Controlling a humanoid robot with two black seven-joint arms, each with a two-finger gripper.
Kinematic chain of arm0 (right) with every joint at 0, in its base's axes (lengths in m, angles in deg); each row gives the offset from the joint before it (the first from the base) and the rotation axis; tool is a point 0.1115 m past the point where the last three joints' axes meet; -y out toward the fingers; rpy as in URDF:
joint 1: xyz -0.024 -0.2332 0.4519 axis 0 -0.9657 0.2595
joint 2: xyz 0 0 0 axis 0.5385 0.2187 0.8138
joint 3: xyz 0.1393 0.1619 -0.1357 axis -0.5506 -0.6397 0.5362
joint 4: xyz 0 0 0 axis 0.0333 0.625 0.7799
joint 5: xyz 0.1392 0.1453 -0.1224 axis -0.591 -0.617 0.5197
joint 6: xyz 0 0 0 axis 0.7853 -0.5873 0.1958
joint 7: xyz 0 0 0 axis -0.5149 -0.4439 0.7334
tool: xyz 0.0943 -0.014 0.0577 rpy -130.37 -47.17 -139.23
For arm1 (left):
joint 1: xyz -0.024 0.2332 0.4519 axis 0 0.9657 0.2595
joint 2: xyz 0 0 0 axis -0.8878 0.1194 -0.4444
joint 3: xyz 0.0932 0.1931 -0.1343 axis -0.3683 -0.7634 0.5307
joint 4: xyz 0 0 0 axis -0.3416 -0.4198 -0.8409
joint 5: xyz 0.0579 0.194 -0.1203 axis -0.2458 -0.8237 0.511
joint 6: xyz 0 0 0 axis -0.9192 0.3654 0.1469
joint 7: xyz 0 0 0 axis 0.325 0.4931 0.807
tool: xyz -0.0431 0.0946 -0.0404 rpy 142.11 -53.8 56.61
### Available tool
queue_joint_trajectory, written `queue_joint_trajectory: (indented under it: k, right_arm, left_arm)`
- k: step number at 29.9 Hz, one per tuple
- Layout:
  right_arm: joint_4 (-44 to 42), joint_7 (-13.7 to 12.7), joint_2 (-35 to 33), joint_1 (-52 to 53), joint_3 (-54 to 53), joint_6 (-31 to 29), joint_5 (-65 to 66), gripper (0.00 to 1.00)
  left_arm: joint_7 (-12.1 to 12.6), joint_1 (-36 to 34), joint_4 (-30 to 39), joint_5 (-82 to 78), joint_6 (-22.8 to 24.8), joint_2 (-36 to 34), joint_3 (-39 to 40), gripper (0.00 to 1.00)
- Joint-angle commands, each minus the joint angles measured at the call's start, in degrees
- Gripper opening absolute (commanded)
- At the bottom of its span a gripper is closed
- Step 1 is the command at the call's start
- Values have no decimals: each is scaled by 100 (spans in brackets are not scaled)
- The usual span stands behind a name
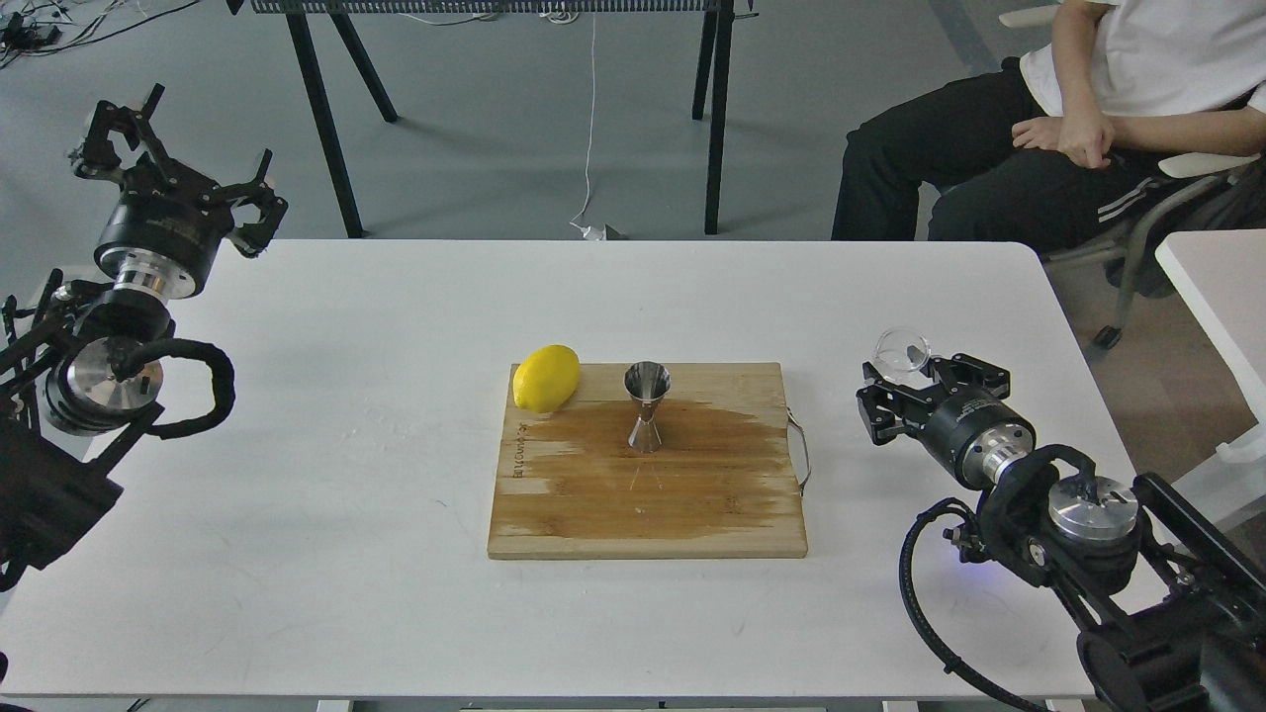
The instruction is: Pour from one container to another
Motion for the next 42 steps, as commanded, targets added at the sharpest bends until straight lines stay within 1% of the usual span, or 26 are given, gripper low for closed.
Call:
queue_joint_trajectory:
  k: [1,4,9,13,16,19,23,28,31,38,42]
  right_arm:
    - [227,-1,3,294,219,49,717,37]
    - [236,8,56,557,544,58,1237,36]
    - [201,69,108,1076,1194,172,1720,36]
    - [148,78,389,1401,1555,391,2239,36]
    - [122,78,469,1560,1897,541,2739,36]
    - [-80,78,714,1648,2161,647,3196,36]
    - [-309,78,882,1674,2285,691,3829,36]
    - [-396,78,1084,1753,2346,743,4182,36]
    - [-537,87,1154,1955,2671,866,4366,36]
    - [-537,148,1251,2061,3014,1042,4955,36]
    - [-537,148,1260,2070,3041,1060,5052,36]
  left_arm:
    - [0,0,0,0,3,-5,-1,100]
    - [0,0,0,0,3,-5,-1,100]
    - [0,0,0,0,11,-22,-1,100]
    - [0,0,0,0,11,-22,-1,100]
    - [0,9,-9,0,11,-22,-10,100]
    - [0,9,-88,0,11,-5,-1,100]
    - [0,9,-193,0,38,-5,-1,100]
    - [0,0,-272,0,64,-5,-1,100]
    - [0,0,-272,0,64,-5,-1,100]
    - [0,0,-281,0,64,-5,-10,100]
    - [0,9,-290,-9,64,-5,-10,100]
